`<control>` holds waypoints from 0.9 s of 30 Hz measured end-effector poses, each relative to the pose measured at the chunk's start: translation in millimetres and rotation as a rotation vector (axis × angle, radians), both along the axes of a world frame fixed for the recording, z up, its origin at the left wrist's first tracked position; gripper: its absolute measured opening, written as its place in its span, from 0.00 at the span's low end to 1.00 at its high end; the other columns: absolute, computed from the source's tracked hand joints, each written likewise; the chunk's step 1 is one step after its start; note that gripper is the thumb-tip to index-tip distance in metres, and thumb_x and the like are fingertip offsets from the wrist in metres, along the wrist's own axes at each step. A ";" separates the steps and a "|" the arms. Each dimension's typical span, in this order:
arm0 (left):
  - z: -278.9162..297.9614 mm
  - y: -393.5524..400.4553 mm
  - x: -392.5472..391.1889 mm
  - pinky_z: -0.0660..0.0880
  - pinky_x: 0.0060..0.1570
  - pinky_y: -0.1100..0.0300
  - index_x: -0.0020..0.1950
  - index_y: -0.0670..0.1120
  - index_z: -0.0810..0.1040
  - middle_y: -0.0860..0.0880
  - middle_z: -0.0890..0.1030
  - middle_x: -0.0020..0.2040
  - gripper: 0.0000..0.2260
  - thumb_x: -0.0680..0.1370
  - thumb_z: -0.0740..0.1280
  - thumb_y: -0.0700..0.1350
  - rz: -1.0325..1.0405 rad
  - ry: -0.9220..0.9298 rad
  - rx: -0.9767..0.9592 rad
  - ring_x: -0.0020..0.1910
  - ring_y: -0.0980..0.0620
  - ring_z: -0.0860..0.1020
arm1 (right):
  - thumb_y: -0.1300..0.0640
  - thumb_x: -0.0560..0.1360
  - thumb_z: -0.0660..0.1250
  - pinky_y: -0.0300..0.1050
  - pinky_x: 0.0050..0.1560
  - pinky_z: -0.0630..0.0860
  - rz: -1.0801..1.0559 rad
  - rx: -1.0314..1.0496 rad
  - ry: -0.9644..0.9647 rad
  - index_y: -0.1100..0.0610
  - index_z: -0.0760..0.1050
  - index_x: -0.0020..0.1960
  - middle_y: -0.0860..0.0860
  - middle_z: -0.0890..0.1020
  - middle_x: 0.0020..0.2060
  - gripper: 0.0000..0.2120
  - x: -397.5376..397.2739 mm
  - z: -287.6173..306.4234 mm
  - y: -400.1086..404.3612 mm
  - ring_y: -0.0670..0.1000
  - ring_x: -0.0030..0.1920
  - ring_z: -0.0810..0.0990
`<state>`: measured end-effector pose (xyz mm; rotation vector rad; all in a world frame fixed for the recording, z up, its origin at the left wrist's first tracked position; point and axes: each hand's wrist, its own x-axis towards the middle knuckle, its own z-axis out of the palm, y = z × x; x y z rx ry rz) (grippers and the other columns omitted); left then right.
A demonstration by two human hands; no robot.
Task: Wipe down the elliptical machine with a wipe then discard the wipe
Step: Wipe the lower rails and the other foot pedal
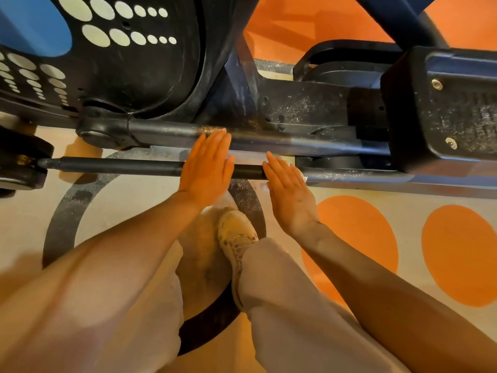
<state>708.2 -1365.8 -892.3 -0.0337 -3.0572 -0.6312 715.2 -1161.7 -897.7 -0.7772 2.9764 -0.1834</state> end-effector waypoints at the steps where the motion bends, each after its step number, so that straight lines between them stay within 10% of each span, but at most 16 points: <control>1: -2.2 11.0 -2.9 0.42 0.75 0.54 0.79 0.42 0.57 0.43 0.58 0.79 0.23 0.85 0.51 0.50 -0.073 0.001 -0.042 0.79 0.44 0.54 | 0.63 0.81 0.61 0.50 0.75 0.44 -0.011 0.017 -0.003 0.59 0.58 0.77 0.53 0.54 0.77 0.27 -0.2 -0.6 3.1 0.52 0.77 0.49; 8: -18.7 46.1 -24.3 0.45 0.77 0.50 0.80 0.42 0.56 0.43 0.57 0.80 0.25 0.85 0.47 0.51 -0.248 -0.051 -0.245 0.79 0.45 0.54 | 0.51 0.85 0.47 0.46 0.76 0.34 0.001 0.041 0.007 0.54 0.45 0.78 0.49 0.46 0.76 0.24 5.8 -11.1 21.5 0.49 0.77 0.43; 27: -20.6 46.0 -27.7 0.41 0.76 0.48 0.80 0.43 0.57 0.43 0.59 0.79 0.28 0.83 0.38 0.52 -0.274 -0.073 -0.399 0.79 0.42 0.55 | 0.51 0.83 0.45 0.46 0.76 0.34 -0.205 -0.268 -0.052 0.59 0.62 0.76 0.55 0.65 0.75 0.25 -1.0 -0.4 28.1 0.56 0.78 0.54</control>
